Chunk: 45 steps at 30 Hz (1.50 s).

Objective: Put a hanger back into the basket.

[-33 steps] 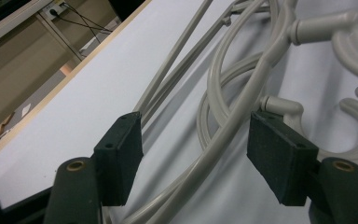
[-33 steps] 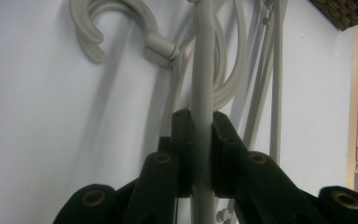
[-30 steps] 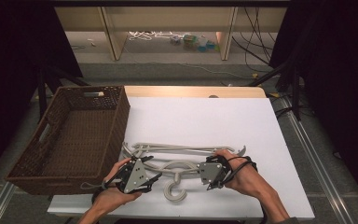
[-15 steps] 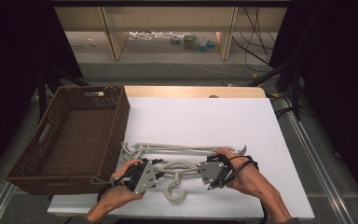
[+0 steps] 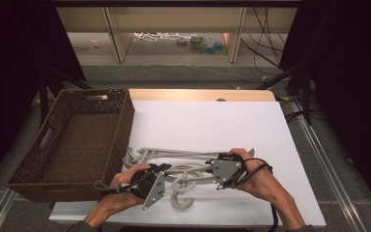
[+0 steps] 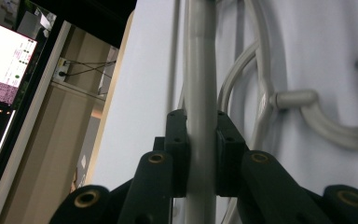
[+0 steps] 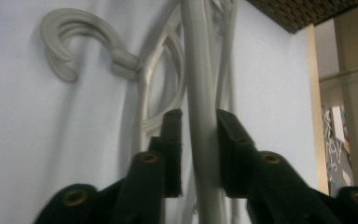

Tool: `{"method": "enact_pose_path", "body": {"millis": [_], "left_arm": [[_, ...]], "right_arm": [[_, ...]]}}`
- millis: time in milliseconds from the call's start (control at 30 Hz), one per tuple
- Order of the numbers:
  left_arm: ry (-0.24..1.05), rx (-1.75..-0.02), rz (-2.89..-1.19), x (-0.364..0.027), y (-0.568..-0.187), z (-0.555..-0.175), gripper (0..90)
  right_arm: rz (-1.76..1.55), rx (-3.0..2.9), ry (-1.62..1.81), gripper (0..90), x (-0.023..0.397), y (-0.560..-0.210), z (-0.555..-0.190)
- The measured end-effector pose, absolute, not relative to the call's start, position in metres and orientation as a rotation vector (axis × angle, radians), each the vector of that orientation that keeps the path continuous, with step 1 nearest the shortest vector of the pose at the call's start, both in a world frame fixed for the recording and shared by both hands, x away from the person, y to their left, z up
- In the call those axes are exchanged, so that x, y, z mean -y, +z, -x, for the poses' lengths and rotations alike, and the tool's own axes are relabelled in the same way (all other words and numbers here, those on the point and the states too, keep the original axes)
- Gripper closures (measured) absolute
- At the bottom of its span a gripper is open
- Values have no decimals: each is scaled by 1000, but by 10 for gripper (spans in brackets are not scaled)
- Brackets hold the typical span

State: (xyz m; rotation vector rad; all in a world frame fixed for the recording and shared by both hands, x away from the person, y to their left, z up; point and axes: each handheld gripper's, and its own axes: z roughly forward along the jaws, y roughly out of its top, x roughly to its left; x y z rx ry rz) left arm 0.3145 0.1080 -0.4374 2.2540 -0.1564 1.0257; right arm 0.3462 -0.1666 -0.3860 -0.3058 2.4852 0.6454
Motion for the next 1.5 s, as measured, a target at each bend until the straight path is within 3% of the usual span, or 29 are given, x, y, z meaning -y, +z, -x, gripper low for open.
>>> {"method": "enact_pose_path", "body": {"millis": [167,200,433,833,1100,1500], "left_arm": [[1022,125,-2272,-105,-430,-312,790],[1036,117,-2267,-107,-425,-314,790],[935,-73,-2232,-114,-411,-315,790],[621,-477,-1999,-142,-391,-328,791],[446,-664,-1837,-170,-378,-332,791],[393,-831,-1741,-212,-353,-333,791]], "right_arm": [[215,-2469,722,615,171,-380,-348],[127,-2442,790,510,174,-377,-348],[-133,-2362,966,400,186,-363,-347],[-358,-2299,1157,311,199,-358,-334],[-446,-2306,1220,282,204,-390,-324],[-444,-2356,1209,282,200,-405,-318]]}}
